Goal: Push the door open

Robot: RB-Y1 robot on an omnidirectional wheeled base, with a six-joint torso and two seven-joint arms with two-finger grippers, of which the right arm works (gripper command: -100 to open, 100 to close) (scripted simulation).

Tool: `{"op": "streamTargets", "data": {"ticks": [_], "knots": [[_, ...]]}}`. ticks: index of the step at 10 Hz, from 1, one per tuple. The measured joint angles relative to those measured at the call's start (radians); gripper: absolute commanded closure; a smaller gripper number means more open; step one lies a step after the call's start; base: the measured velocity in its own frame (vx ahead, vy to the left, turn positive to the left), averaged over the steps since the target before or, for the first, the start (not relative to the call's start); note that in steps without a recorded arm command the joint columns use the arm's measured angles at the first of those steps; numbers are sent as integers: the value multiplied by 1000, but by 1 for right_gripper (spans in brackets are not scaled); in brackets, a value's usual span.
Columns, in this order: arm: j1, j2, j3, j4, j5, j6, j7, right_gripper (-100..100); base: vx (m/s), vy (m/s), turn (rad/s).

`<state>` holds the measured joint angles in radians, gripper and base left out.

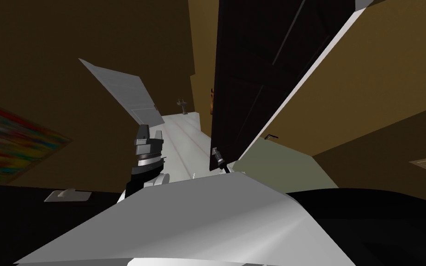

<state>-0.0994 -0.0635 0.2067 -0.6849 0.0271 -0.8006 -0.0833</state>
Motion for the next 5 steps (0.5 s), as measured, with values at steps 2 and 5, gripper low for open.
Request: {"op": "streamTargets", "data": {"ticks": [2, 5], "knots": [[9, -10, -16, -32, -8, 19, 2, 100, 168, 87, -36], [-45, -4, -52, 62, -25, -25, 17, 100, 121, 64, -45]]}}
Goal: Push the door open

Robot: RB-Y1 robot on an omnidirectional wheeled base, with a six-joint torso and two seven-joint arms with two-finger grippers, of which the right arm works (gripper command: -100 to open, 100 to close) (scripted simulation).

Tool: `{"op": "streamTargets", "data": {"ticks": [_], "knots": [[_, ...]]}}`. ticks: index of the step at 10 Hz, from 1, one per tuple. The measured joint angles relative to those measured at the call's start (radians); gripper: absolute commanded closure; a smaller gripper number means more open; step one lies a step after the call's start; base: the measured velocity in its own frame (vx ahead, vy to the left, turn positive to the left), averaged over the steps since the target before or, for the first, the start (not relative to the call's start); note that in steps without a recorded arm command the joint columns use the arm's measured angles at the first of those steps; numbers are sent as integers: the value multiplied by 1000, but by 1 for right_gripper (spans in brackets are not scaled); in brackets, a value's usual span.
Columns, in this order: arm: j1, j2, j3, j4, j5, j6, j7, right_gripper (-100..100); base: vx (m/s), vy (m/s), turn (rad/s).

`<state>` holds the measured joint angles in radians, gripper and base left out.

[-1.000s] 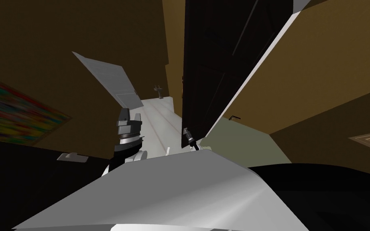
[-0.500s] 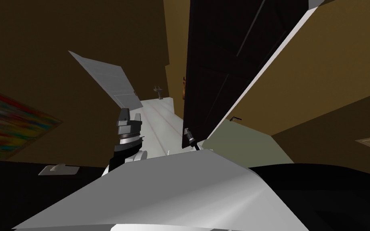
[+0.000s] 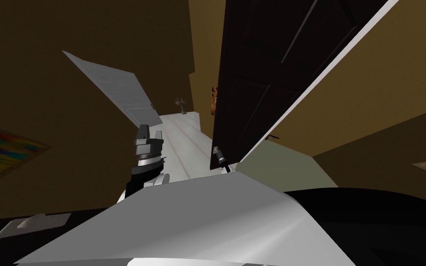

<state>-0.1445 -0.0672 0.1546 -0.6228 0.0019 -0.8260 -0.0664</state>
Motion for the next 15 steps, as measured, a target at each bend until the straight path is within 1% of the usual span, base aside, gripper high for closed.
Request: {"op": "streamTargets", "data": {"ticks": [1, 3, 4, 5, 9, 11, 12, 13, 15], "knots": [[-15, -1, -11, 26, -5, -12, 3, 100, 50, 30, -3], [-1, -3, -12, 3, -5, 0, 6, 100, -3, -1, 4], [24, -10, -9, -46, -3, 22, 3, 100, 102, 21, -133], [22, -15, -24, -44, -10, 27, 6, -100, -67, 41, -83], [20, -12, -25, -50, -14, 35, 3, -100, -209, 34, -32], [23, -5, -24, -59, -15, 42, 1, -100, -246, 44, -51], [24, -1, -24, -64, -16, 46, 0, -100, -107, 8, -10], [25, 0, -24, -64, -16, 47, 0, -100, 92, 26, 35], [24, -3, -28, -57, -18, 39, 4, -100, 183, 25, 20]]}}
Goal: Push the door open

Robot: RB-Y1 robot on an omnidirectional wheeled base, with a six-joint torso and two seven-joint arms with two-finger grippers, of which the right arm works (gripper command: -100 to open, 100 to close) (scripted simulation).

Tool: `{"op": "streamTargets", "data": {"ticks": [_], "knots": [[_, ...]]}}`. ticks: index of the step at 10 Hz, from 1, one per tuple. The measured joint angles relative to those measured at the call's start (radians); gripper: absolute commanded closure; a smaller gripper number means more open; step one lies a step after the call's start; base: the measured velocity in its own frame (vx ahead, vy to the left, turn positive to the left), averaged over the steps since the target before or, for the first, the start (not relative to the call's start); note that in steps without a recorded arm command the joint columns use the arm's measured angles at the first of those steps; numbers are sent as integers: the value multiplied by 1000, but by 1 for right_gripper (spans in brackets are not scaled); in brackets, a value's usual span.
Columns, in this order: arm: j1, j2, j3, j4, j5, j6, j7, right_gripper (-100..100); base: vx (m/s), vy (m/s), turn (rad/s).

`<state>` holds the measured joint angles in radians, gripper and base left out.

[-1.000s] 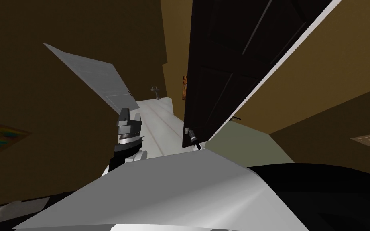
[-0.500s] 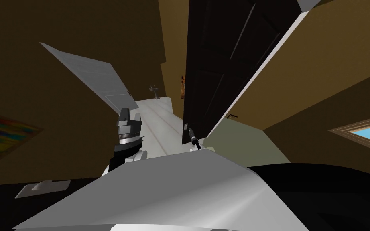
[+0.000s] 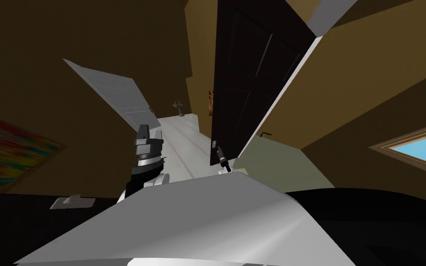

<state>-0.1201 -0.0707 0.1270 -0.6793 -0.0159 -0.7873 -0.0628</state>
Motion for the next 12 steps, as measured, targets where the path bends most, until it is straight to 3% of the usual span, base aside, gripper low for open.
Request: {"op": "streamTargets", "data": {"ticks": [5, 6, 12], "knots": [[5, 3, -9, 2, -4, -15, 9, -100, 213, 30, 22], [5, 4, -9, 2, -4, -18, 9, 100, -14, 0, 7], [6, 3, -9, 4, -3, -13, 9, 100, 5, 3, -3]]}}
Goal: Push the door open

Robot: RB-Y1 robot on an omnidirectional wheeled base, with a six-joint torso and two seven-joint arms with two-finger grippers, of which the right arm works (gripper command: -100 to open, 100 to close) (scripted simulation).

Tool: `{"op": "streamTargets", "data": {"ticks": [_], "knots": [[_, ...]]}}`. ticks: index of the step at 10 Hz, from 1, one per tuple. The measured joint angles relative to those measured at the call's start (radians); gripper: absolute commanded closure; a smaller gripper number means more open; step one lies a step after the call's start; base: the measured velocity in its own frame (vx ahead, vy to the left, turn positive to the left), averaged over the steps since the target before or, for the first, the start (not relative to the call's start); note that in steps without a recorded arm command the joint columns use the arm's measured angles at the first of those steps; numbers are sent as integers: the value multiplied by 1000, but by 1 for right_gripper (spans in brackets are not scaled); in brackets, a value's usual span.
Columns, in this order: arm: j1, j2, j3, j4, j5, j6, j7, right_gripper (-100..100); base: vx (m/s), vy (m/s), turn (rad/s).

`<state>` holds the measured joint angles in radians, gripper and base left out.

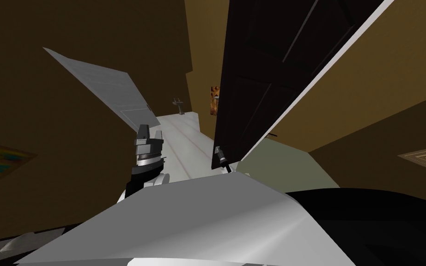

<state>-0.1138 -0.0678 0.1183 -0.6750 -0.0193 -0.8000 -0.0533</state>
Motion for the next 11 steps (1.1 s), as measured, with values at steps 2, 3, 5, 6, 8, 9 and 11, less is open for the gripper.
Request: {"op": "streamTargets", "data": {"ticks": [2, 3, 5, 6, 8, 9, 11], "knots": [[-3, 3, -9, 21, -5, -2, 5, 100, 145, 72, -38], [15, 0, -14, -7, -7, 10, 7, 100, 155, 76, -50], [-6, 1, -34, 16, -17, 6, 12, 100, 192, 96, -44], [-9, 0, -47, 16, -23, 8, 17, 100, 202, 129, -75], [-10, 0, -74, 11, -37, 14, 27, 100, 197, 116, -78], [-1, 1, -86, -10, -43, 28, 32, 100, 130, 74, -35], [-20, 1, -108, 19, -53, 15, 40, 100, 158, 106, -61]]}}
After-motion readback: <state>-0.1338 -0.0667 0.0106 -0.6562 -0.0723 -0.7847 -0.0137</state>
